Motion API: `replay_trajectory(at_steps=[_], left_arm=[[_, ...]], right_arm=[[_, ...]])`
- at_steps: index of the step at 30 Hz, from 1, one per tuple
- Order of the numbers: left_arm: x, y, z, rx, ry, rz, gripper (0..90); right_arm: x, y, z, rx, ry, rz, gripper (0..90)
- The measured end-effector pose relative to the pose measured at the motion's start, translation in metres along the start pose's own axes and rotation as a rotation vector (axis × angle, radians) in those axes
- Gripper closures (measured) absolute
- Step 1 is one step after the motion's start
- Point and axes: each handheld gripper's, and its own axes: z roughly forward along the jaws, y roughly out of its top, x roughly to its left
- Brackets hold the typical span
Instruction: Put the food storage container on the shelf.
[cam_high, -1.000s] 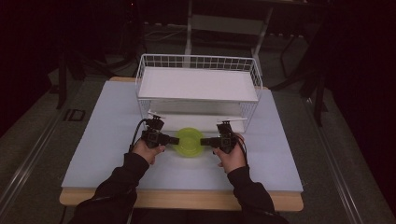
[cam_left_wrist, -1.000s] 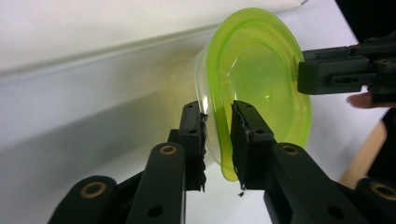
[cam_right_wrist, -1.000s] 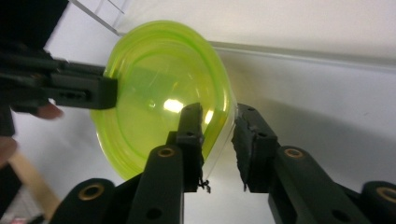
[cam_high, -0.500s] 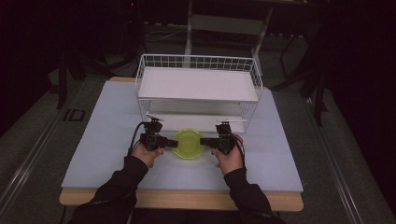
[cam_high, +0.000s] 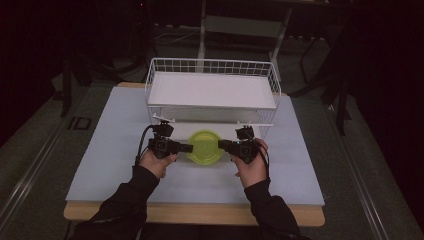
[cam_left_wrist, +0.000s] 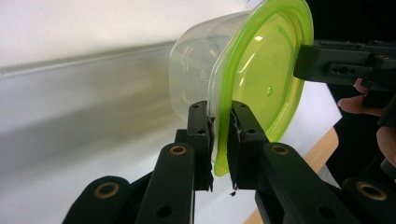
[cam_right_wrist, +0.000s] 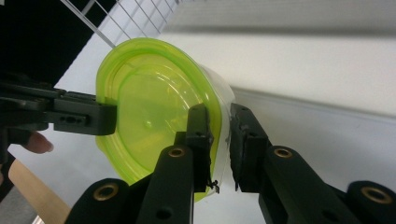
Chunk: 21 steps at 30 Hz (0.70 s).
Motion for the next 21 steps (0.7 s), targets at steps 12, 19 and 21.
replay_trajectory(at_steps=[12,19,21], left_arm=[[-0.038,0.025,-0.037,-0.058,-0.005,0.043,81.6],[-0.055,0.049,-0.056,-0.092,-0.001,0.052,81.6],[-0.059,0.058,-0.061,-0.102,0.001,0.051,81.6]], right_arm=[[0.019,0.027,-0.045,-0.085,0.003,-0.04,79.1],[0.026,0.052,-0.064,-0.13,0.01,-0.036,79.1],[0.028,0.06,-0.068,-0.137,0.011,-0.035,79.1]])
